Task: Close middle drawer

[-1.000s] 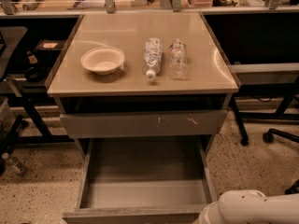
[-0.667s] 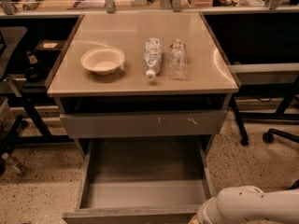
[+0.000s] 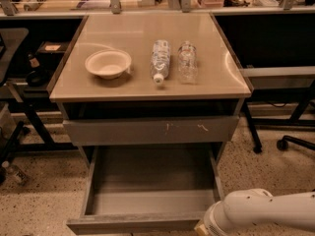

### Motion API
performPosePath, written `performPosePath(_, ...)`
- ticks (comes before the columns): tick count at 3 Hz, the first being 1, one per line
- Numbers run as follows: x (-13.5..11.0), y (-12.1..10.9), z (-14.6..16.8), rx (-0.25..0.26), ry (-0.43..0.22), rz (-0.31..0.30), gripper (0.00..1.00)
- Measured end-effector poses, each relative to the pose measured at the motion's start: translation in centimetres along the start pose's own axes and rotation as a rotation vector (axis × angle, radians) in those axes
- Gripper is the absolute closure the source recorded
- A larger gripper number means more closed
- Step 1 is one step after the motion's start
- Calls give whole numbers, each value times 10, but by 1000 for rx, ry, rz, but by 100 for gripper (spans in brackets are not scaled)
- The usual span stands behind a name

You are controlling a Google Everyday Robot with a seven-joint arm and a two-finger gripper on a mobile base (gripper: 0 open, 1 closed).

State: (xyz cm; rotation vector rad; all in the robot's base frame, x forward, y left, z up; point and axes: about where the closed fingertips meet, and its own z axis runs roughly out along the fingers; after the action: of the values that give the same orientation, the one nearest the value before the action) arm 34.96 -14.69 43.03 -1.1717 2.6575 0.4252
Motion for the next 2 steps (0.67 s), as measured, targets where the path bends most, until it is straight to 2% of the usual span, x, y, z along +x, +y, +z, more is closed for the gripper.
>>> performPosePath(2, -18, -2, 7, -13, -16, -40, 100)
